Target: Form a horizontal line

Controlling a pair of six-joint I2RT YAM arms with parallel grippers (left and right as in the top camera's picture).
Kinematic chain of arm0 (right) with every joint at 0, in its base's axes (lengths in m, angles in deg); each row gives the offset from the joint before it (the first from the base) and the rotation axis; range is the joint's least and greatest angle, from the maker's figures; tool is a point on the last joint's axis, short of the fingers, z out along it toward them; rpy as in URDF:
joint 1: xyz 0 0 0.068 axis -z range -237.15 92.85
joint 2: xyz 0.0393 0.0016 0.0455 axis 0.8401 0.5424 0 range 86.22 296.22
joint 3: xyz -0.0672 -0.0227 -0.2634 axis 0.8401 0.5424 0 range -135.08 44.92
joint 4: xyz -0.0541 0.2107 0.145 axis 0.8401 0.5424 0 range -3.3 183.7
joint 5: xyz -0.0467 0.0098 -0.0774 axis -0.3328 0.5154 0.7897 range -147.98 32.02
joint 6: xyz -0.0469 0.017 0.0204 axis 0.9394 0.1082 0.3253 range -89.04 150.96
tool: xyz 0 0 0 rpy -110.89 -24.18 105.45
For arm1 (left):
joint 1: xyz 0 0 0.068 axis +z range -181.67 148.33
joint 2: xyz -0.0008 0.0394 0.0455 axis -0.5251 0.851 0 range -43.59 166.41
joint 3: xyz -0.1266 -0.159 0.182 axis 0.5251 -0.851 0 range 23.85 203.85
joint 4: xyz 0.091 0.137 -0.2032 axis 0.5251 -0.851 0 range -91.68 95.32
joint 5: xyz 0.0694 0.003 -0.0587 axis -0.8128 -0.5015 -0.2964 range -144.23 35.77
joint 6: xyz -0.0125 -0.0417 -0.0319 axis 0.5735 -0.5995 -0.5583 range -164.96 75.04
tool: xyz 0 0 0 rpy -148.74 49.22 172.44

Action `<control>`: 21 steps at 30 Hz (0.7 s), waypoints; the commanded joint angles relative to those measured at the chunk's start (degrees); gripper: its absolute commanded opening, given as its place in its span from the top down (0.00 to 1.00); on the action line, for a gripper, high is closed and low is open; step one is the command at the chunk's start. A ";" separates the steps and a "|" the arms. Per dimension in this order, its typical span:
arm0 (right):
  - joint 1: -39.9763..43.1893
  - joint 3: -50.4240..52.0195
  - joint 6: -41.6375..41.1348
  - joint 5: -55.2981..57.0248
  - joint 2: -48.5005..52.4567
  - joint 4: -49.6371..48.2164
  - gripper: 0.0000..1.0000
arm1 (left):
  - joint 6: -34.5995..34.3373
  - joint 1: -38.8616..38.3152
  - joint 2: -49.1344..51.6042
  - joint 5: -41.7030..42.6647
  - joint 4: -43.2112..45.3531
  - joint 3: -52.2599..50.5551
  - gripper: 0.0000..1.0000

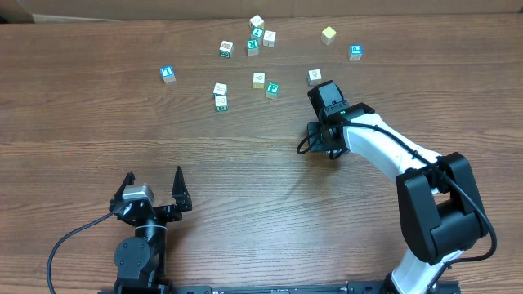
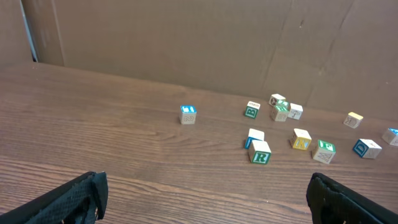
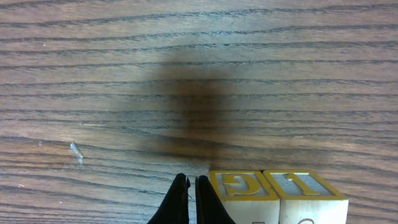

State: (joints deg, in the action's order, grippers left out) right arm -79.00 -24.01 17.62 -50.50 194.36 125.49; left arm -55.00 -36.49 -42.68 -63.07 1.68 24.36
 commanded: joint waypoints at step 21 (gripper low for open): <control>-0.15 0.31 -0.17 -0.22 -1.36 1.38 0.96 | 1.25 0.31 -0.59 -0.13 0.02 -0.22 0.00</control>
State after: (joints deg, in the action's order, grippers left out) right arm -79.00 -24.01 17.49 -50.54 194.36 126.97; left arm -55.00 -36.49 -42.68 -63.07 1.68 24.36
